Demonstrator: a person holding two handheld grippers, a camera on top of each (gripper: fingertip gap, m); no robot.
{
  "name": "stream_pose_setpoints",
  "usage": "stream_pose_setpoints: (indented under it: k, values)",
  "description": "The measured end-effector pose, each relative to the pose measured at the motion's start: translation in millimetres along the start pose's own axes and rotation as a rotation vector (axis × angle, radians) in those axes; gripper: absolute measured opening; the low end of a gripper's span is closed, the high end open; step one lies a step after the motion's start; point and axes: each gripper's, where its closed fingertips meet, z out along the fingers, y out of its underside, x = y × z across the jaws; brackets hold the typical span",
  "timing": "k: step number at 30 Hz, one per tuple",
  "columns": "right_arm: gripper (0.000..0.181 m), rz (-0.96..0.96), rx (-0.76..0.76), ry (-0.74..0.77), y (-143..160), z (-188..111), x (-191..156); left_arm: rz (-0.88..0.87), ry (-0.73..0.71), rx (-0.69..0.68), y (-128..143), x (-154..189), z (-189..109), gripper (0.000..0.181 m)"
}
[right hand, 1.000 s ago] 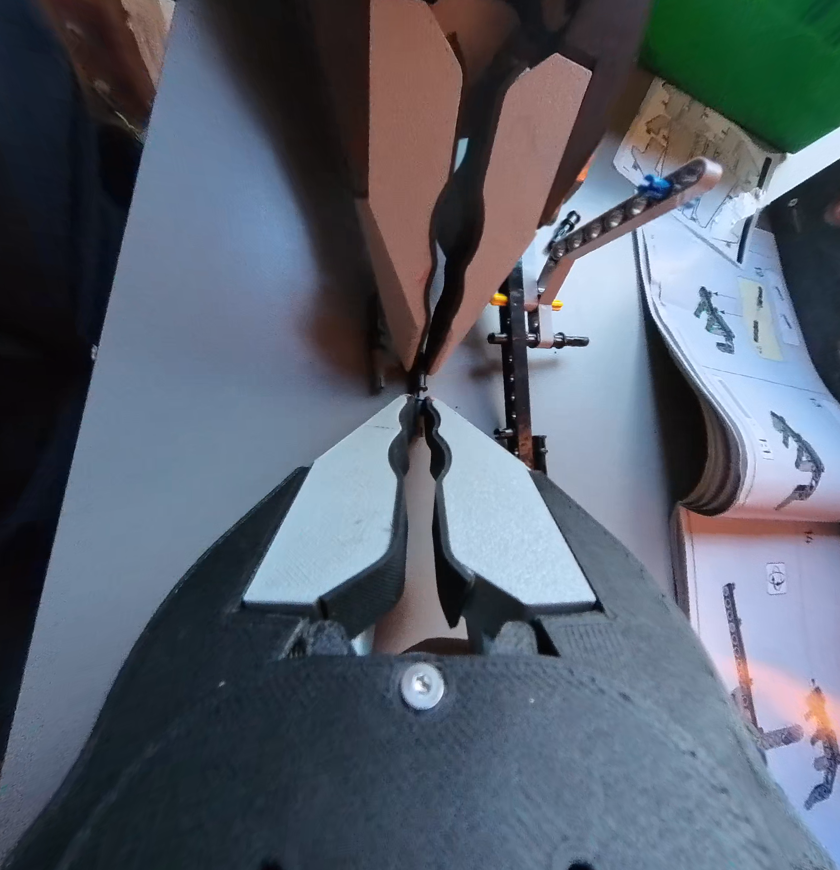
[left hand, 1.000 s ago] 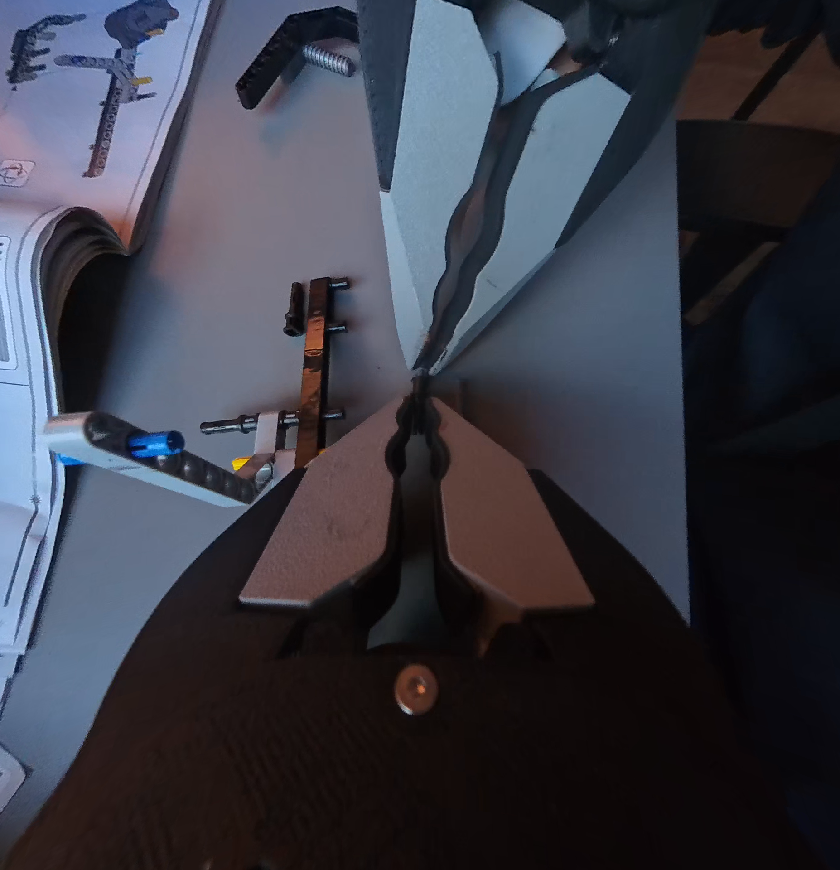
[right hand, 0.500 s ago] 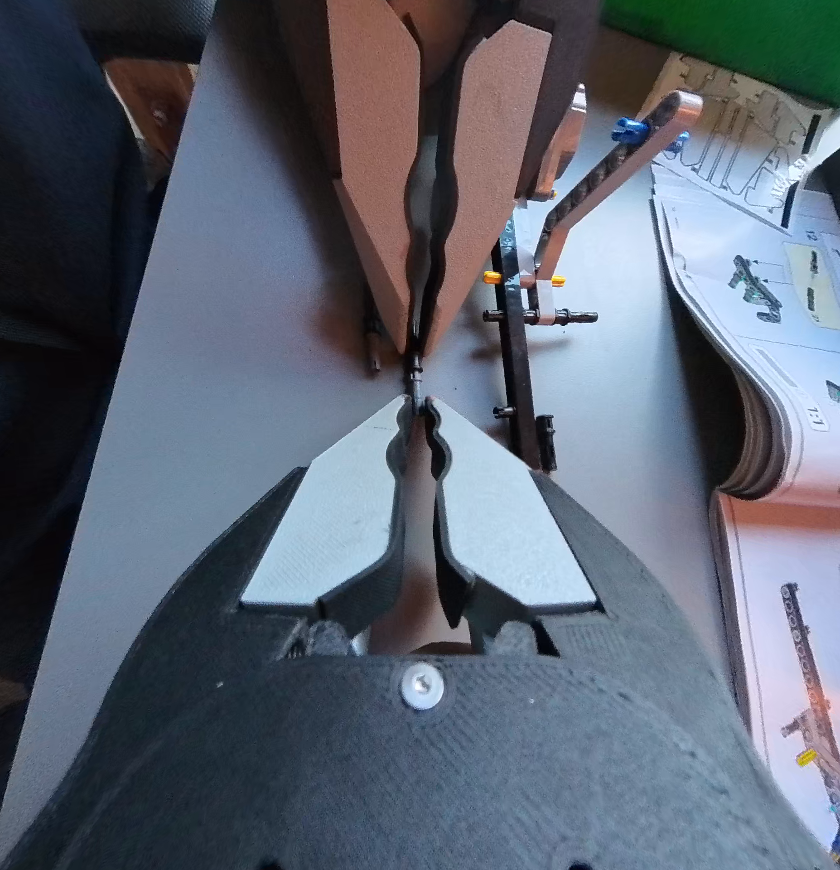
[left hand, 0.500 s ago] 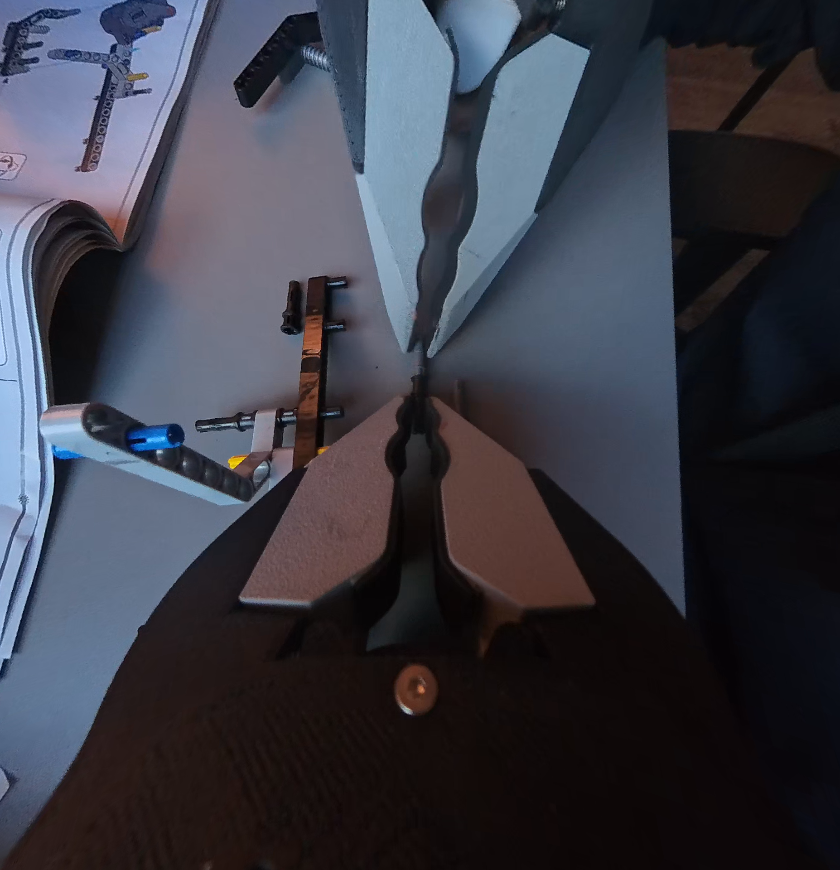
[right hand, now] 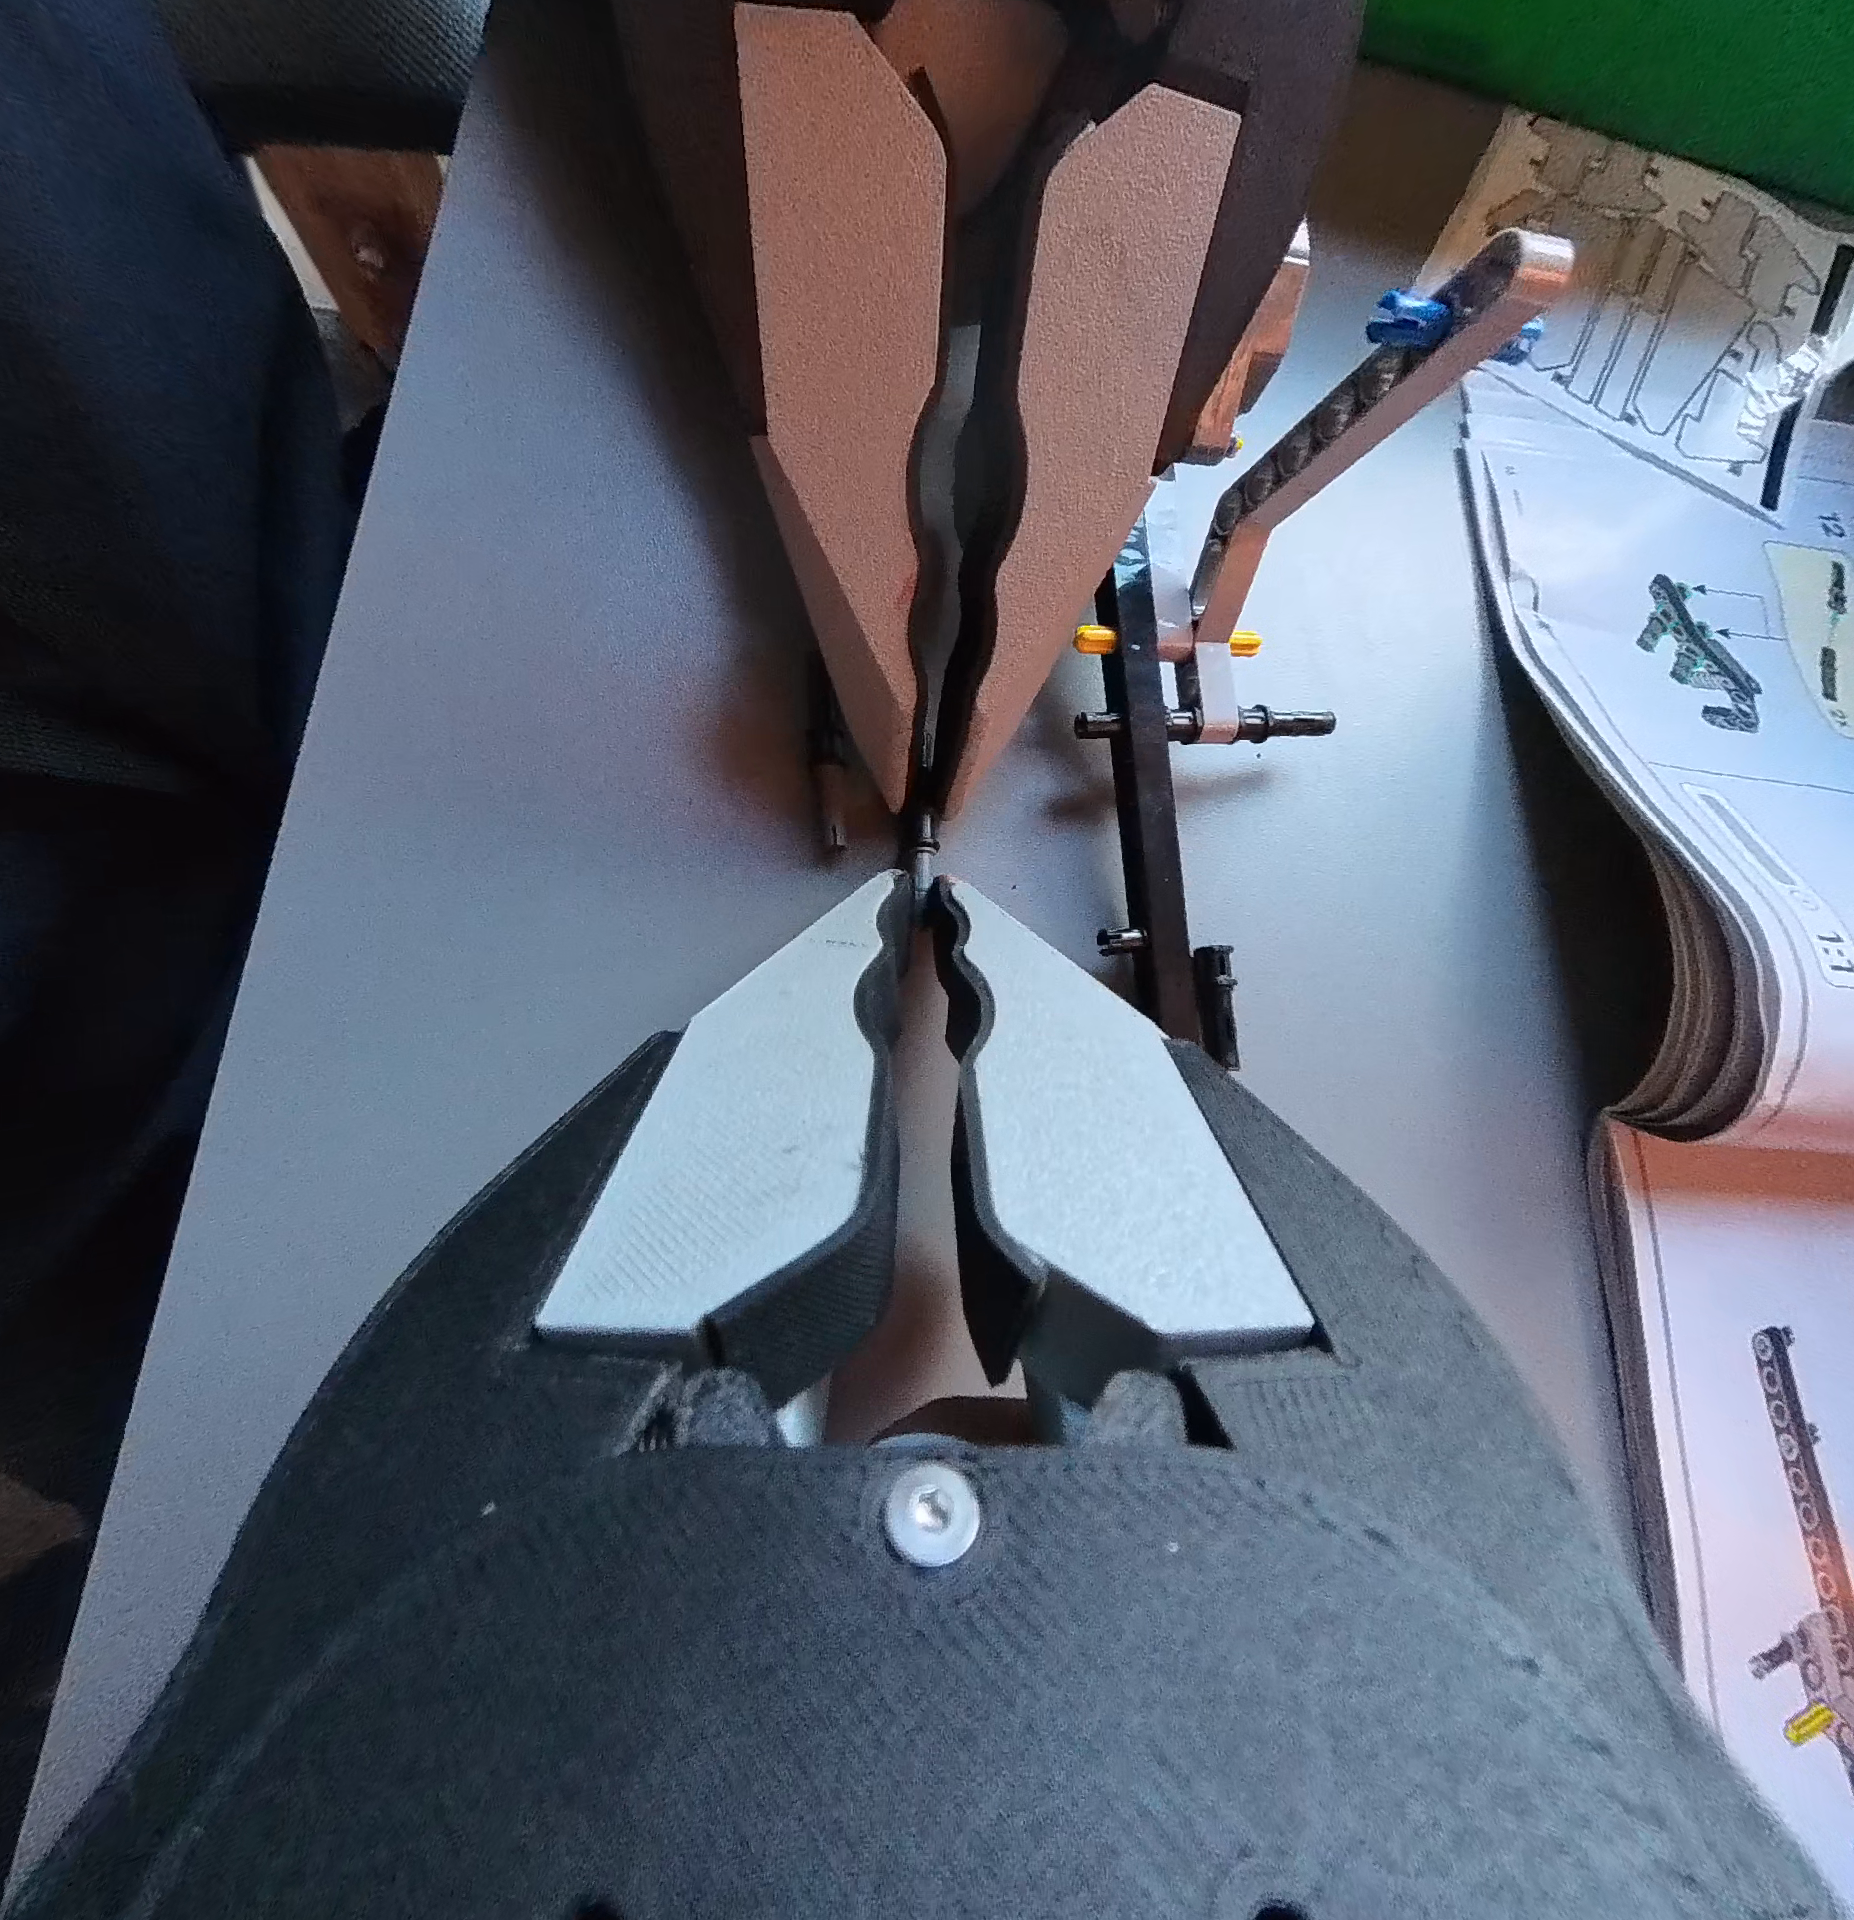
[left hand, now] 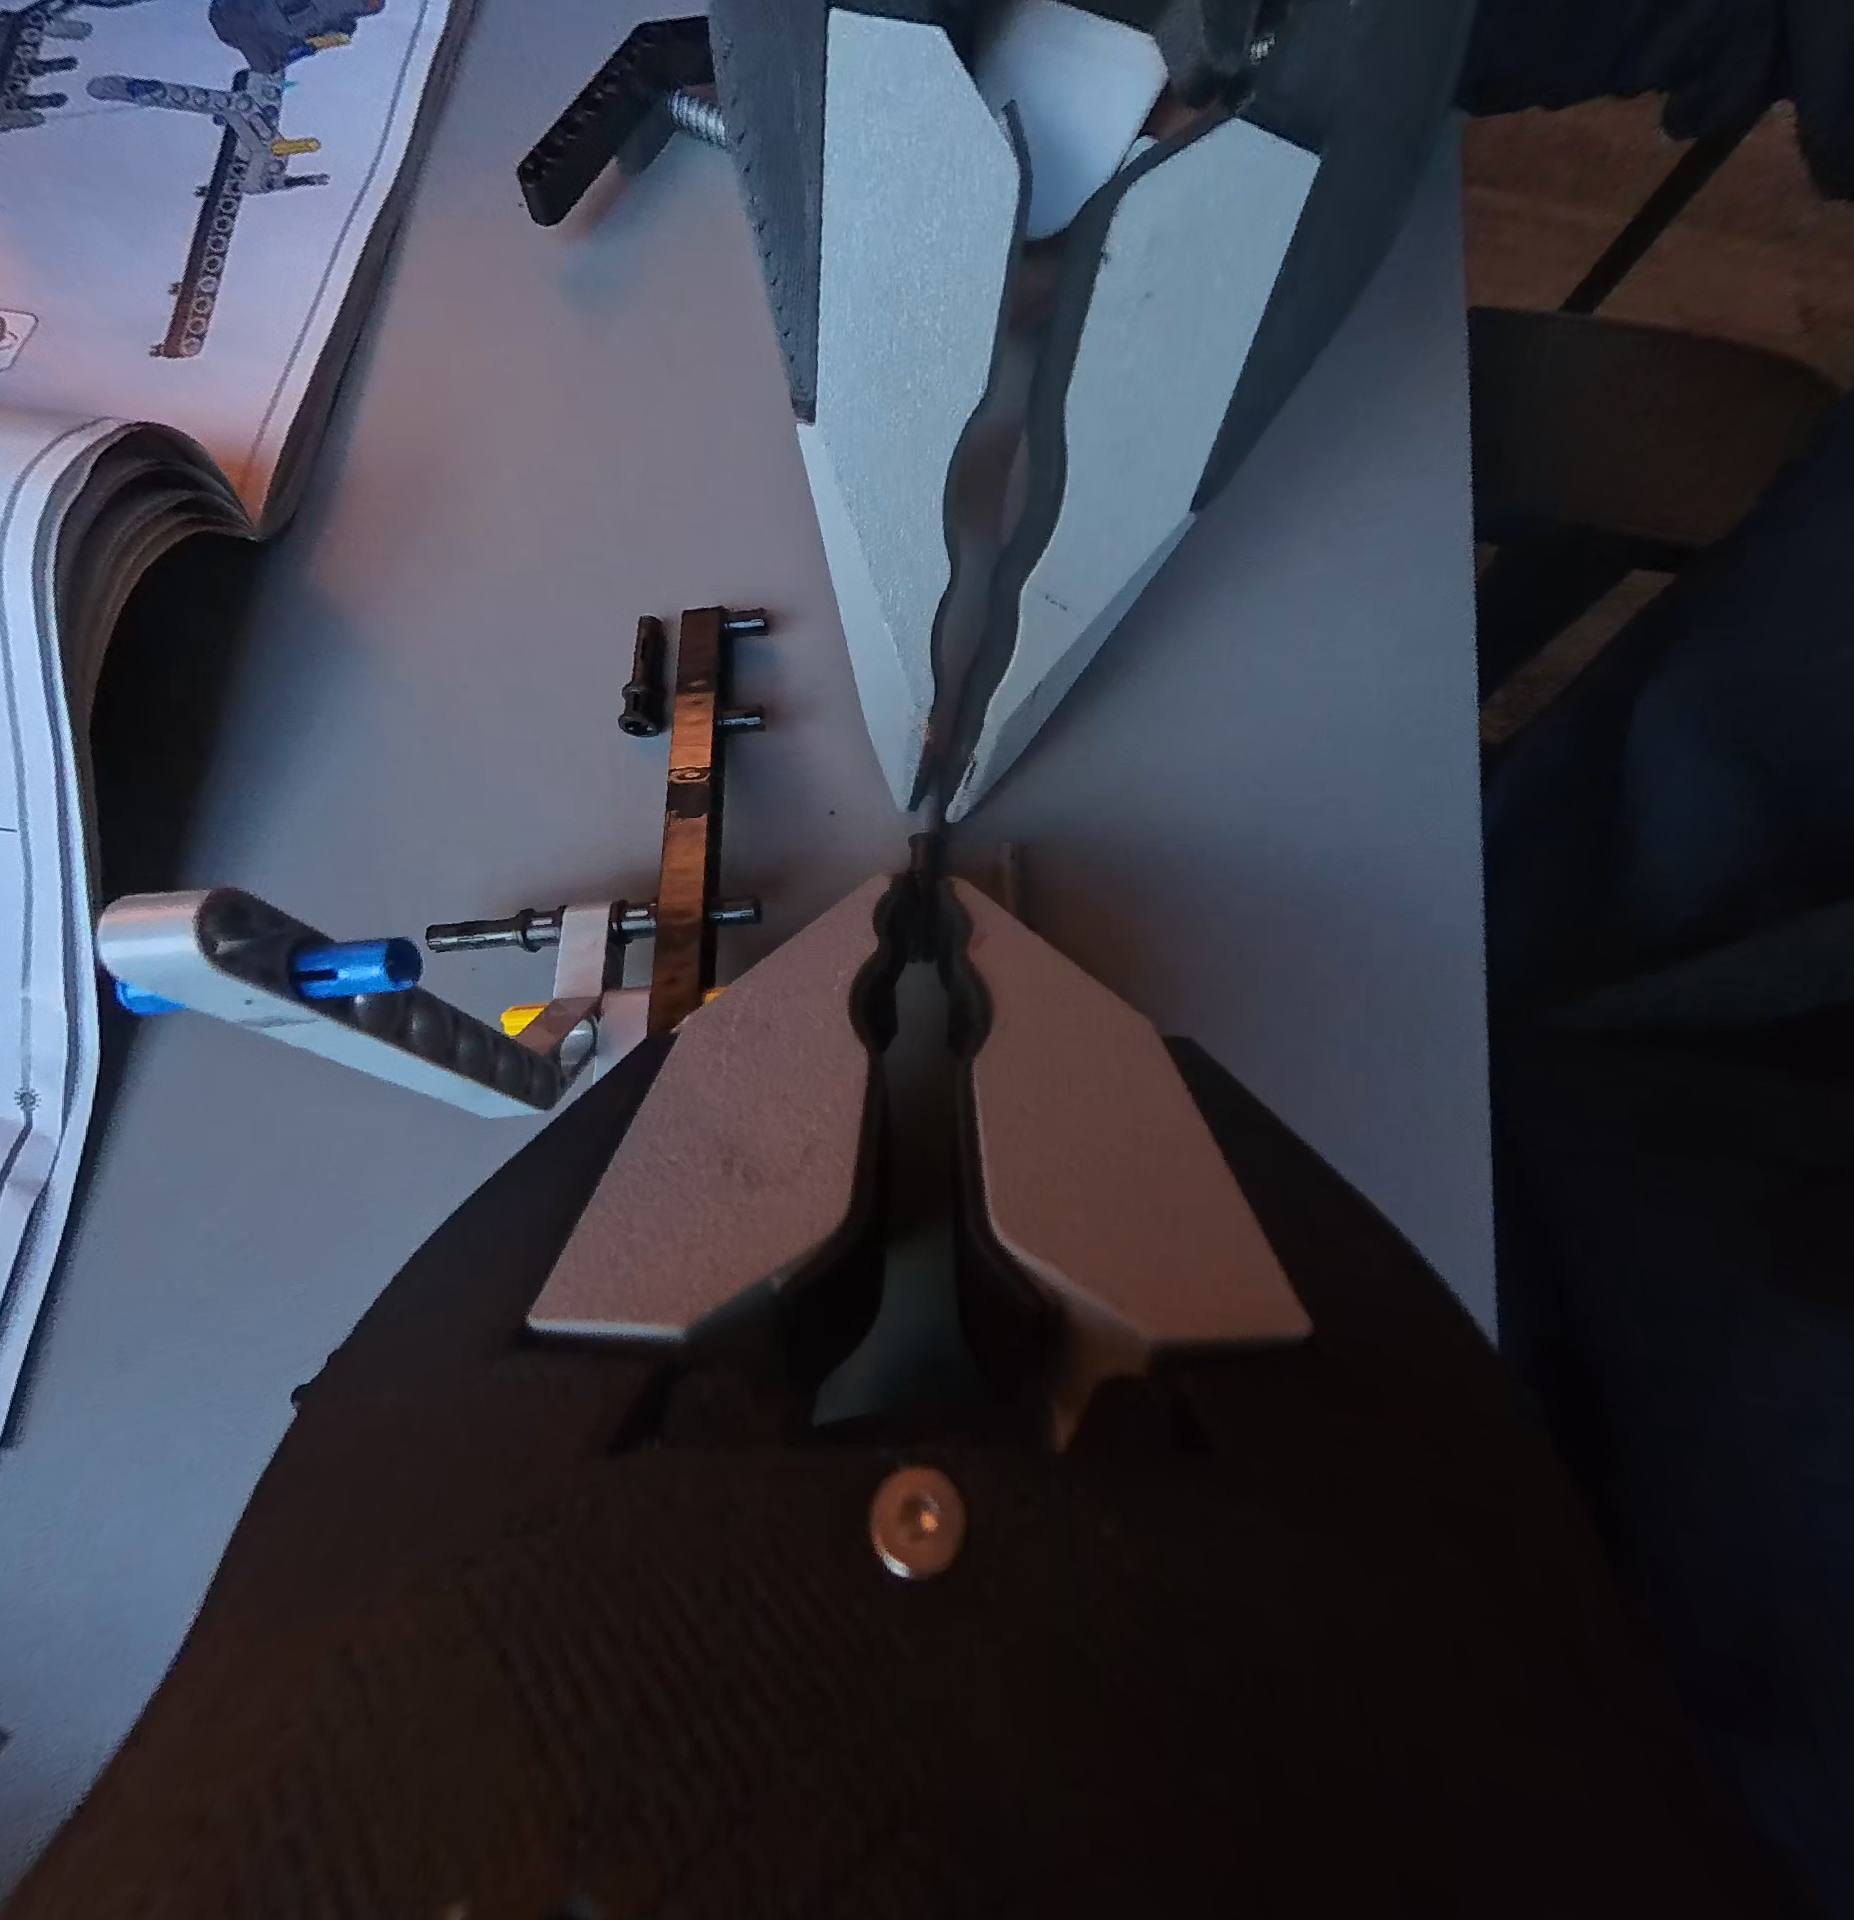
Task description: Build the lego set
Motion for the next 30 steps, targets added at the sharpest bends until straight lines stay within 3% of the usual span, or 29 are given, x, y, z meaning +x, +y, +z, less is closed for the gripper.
stream_pose_setpoints:
  k: [8, 16, 21, 24, 30]
  values:
    - [0.001, 0.003, 0.018, -0.040, -1, 0, -4, 0.020, 0.012, 0.012, -2, 4, 0, 0.002]
    - [0.001, 0.053, 0.094, -0.033, -4, -11, 6, -0.008, 0.034, 0.149, -17, -2, -24, 0.006]
    - [0.006, 0.036, 0.056, -0.054, -11, 3, 1, -0.006, 0.075, 0.254, -33, 5, -38, 0.000]
    - [0.014, 0.008, 0.062, -0.060, -14, 5, -4, -0.003, 0.062, 0.222, -28, 2, -34, 0.000]
    - [0.013, 0.055, 0.143, -0.073, -20, -7, 1, -0.009, 0.048, 0.218, -25, -3, -33, 0.000]
